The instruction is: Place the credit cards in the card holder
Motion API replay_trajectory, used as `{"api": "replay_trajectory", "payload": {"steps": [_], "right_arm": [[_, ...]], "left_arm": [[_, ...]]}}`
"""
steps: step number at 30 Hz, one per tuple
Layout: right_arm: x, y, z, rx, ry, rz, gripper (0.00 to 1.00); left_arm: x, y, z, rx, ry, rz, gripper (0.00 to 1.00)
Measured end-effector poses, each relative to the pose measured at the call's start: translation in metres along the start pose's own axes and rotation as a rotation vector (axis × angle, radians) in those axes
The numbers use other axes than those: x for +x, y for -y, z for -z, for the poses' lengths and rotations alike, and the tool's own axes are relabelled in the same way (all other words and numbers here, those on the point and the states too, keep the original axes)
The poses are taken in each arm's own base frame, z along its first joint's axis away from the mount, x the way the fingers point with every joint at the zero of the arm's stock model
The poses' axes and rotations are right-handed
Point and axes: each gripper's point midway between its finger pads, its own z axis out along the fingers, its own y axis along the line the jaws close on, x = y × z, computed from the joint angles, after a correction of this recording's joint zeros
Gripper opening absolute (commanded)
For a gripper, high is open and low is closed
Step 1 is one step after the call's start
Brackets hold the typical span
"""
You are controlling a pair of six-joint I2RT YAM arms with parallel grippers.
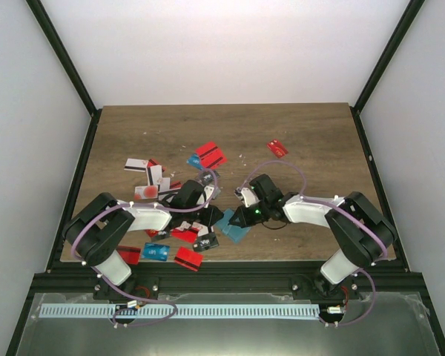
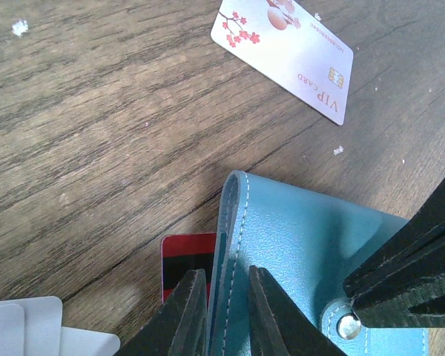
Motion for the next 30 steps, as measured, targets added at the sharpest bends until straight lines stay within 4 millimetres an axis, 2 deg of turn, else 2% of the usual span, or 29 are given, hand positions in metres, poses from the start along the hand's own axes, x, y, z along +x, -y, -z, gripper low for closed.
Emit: {"api": "replay_trajectory", "payload": {"steps": [30], "right_arm": [[-0.0035,0.0092,0.0030,0.069,0.034,-0.020,0.01]], "left_arm": [[-0.0002,0.0007,-0.0010,-0.014,0.007,-0.011,0.18]]}}
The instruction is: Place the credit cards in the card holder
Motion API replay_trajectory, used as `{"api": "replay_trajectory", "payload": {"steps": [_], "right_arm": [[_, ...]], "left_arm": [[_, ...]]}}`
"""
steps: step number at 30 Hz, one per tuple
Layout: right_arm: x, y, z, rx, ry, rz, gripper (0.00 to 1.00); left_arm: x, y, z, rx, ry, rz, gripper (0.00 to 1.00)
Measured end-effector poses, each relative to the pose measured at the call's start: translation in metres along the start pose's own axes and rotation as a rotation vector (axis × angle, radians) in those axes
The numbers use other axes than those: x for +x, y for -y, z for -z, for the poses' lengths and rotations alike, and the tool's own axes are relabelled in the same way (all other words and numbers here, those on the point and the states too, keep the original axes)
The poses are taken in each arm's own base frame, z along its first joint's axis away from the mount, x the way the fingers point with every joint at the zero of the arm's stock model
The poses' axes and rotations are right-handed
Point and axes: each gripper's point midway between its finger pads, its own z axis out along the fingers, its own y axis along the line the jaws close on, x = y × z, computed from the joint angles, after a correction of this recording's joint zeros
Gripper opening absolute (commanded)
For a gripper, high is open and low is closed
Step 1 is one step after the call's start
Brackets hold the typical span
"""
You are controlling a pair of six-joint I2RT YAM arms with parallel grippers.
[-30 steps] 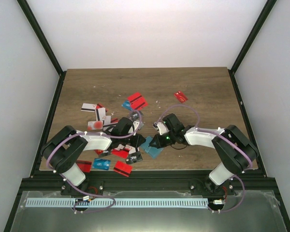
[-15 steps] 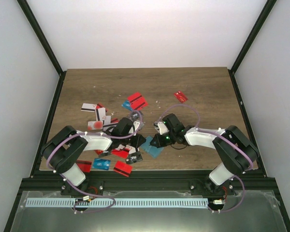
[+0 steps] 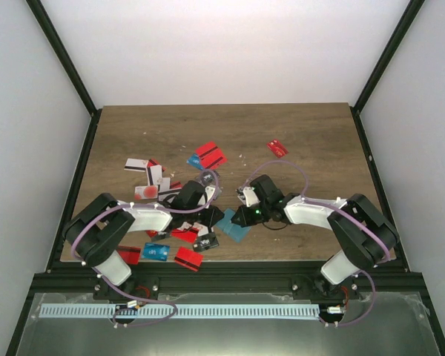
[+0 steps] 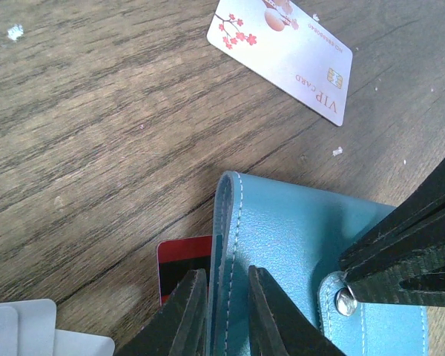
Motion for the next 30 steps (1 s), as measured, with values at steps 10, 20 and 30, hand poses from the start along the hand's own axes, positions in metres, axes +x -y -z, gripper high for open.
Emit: {"api": "replay_trajectory", "payload": {"steps": [10,20,30], "right_arm": [[0.0028,0.0049,-0.0007,0.013,0.011,-0.016,0.01],[0.0038,0.0063,-0.0001,0.018,0.016,-0.025,0.01],[0.0026,0.0064,-0.0017,0.018,0.011,-0.032,0.01]], "left_arm": [[0.0000,0.0000,0.0003,-0.005,0.001,-0.002,0.18],[0.0003,0.0008,0.0004,-0.005,0.001,-0.006,0.17],[0.0013,0.0033,-0.0006,-0.009,0.000,-0.032,0.18]]}}
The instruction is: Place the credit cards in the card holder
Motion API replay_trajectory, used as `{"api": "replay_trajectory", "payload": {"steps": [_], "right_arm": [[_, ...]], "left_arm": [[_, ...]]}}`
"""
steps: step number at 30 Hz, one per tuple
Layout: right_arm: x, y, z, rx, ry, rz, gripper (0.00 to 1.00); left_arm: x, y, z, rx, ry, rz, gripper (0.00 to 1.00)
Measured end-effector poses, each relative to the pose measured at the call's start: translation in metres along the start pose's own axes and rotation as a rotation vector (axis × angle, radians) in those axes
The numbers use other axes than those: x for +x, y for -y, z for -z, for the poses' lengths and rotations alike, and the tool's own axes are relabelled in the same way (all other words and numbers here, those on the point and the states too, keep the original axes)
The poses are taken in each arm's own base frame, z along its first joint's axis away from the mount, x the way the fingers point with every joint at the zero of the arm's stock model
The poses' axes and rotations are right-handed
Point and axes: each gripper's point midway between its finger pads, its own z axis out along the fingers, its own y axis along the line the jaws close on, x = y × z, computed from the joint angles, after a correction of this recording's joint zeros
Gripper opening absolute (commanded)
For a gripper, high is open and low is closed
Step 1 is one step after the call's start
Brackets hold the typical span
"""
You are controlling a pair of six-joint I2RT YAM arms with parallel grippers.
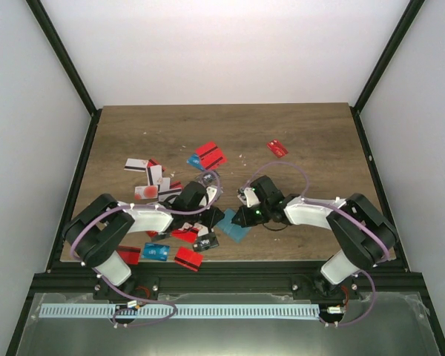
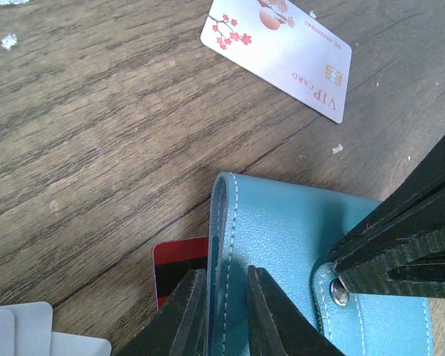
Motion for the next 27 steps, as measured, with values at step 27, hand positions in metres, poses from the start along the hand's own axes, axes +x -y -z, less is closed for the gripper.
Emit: {"api": "replay_trajectory", "payload": {"steps": [27], "right_arm": [[-0.001,-0.002,-0.006,-0.023,-0.013,-0.001,0.01]], "left_arm": [[0.005,0.048,0.032,0.038,-0.014,-0.115,0.04]]}}
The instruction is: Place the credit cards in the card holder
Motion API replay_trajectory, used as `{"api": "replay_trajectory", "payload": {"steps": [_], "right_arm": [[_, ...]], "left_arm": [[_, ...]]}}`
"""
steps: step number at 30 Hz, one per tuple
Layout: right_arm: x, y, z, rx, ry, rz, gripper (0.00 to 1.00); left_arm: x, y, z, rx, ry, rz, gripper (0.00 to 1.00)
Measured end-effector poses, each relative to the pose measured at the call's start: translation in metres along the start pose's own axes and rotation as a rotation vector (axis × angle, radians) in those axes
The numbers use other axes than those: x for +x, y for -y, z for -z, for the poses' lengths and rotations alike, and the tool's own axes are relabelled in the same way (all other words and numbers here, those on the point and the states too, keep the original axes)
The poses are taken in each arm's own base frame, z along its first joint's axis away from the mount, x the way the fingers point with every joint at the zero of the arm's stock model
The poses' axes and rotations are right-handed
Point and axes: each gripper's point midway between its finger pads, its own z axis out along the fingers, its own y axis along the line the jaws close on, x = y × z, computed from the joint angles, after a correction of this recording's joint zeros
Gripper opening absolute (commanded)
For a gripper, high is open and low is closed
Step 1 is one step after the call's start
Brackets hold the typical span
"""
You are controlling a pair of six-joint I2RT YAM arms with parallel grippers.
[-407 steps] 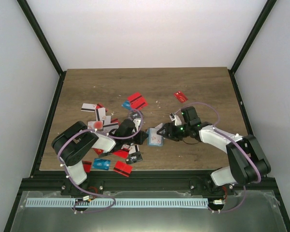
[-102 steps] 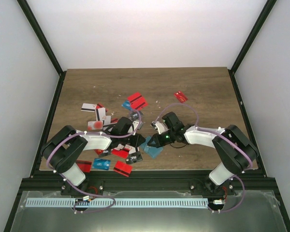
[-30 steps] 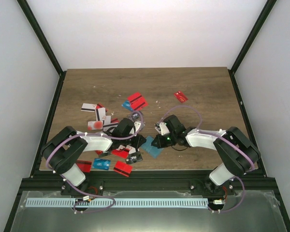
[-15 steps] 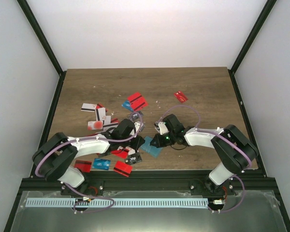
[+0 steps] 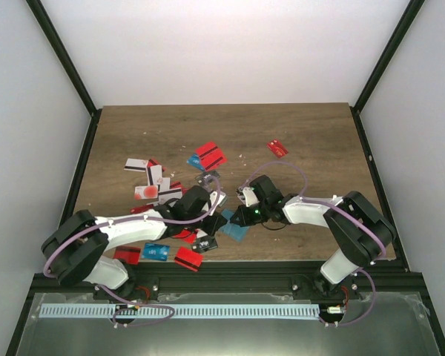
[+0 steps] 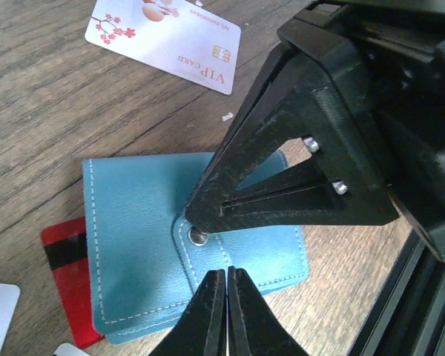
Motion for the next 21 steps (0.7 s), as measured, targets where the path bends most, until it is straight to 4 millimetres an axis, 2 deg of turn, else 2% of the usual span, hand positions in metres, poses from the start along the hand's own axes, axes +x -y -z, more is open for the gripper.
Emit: {"api": "replay_trajectory", "payload": {"steps": [9,15,21], "right_arm": [[0.000,0.000,0.000,-0.003,0.006,0.003,0.01],[-0.001,0.002,0.001,-0.001,0.013,0.003,0.01],[-0.004,0.007,0.004,0.015,0.030,-0.006,0.01]], "left_arm": [[-0.006,0.006,-0.013,0.006,-0.009,-0.012,0.04],[0.011,-0.004,-0.040,-0.016,-0.070,-0.002,0.04],[0.012,-0.006,-0.048,-0.032,-0.031,0.018,0.04]]}}
